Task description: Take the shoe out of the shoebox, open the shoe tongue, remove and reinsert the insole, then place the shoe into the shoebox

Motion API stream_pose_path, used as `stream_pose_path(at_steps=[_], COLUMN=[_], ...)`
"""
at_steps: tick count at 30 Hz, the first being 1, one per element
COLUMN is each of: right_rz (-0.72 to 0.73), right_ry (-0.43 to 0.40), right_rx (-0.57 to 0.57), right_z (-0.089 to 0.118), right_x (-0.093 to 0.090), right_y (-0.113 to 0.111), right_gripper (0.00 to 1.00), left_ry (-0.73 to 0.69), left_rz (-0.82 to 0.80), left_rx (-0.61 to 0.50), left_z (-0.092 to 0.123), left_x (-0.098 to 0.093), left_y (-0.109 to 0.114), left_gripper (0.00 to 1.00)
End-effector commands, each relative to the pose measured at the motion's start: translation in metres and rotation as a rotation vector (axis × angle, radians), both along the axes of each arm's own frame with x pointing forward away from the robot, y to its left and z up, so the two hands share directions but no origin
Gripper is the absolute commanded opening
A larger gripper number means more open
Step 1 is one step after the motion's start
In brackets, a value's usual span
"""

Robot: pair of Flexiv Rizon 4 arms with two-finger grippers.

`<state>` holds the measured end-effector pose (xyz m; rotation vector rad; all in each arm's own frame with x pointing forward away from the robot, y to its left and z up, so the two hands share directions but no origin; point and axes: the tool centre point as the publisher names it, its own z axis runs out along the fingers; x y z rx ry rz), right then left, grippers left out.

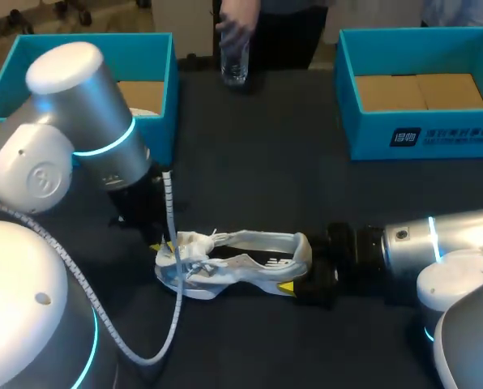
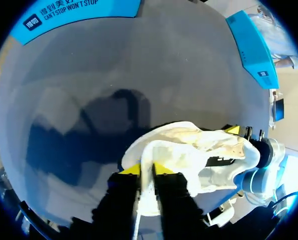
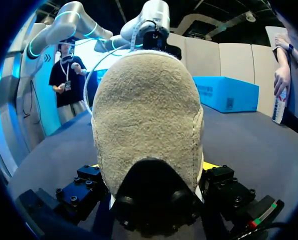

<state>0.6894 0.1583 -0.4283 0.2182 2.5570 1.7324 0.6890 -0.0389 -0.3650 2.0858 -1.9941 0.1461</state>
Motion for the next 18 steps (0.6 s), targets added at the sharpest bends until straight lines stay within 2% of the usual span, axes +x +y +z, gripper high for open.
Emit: stream_pose_path(at_steps=[1,8,11,13,15,18], right_rz=[-0.001,-0.001,-0.001,-0.001,-0.001,-0.001], right_ry=[-0.001,-0.001,-0.001,-0.001,-0.001,-0.001], right_rx=[-0.004,-0.004,-0.004,-0.004,-0.004,-0.004], right_z=[-0.003,-0.003,-0.003,-0.003,-0.003,-0.003], right_x=[-0.001,-0.001,-0.001,-0.001,-0.001,-0.001], right_y=[0.003,0.003,0.003,0.003,0.003,0.003], right_gripper=[0.00,0.00,0.00,0.00,0.00,0.00], left_ry=[-0.018,-0.051,-0.065,-0.067,-0.076,-0.088], left_rz=[-0.008,-0.093,-0.114,-0.131,-0.168,-0.198], left_rx=[-0.064,-0.031,-0.037,-0.035,-0.033,-0.042], left_z=[0.003,0.019,0.032,0.039,0.050,0.066], left_x=[-0.005,-0.007,-0.006,-0.006,-0.006,-0.004], left_y=[0.011,0.022,0.024,0.023,0.023,0.020], left_gripper=[0.42,0.56,0.53,0.53,0.66,0.69])
